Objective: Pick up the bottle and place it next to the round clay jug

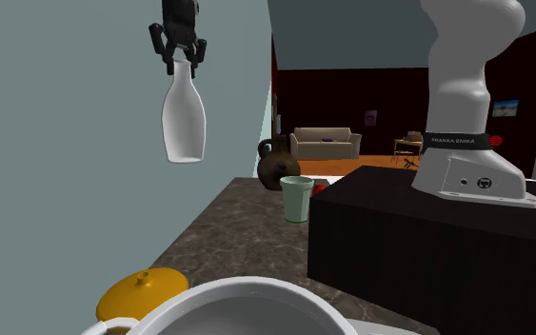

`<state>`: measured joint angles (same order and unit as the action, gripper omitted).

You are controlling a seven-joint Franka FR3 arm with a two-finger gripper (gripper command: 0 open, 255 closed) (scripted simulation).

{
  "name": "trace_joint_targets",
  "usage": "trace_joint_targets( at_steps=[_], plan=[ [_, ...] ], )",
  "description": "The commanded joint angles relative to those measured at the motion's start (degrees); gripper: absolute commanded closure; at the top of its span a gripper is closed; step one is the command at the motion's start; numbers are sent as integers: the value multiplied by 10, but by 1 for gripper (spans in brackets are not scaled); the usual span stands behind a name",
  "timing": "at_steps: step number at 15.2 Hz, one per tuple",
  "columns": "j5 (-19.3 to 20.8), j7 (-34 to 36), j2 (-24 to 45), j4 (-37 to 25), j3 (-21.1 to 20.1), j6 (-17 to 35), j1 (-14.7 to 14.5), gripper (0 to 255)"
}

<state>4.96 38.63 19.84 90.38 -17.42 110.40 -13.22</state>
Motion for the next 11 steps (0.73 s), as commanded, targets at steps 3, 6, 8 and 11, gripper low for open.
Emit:
trace_joint_targets(
  at_steps=[3, 6, 8, 11],
  plan=[
    [-2, 0, -4, -24, -1, -28, -1, 255],
    [-3, -1, -6, -44, -2, -50, -2, 255],
    [-3, -1, -7, -59, -2, -65, -2, 255],
    [-3, -1, -7, -82, -3, -88, -3, 255]
  ],
)
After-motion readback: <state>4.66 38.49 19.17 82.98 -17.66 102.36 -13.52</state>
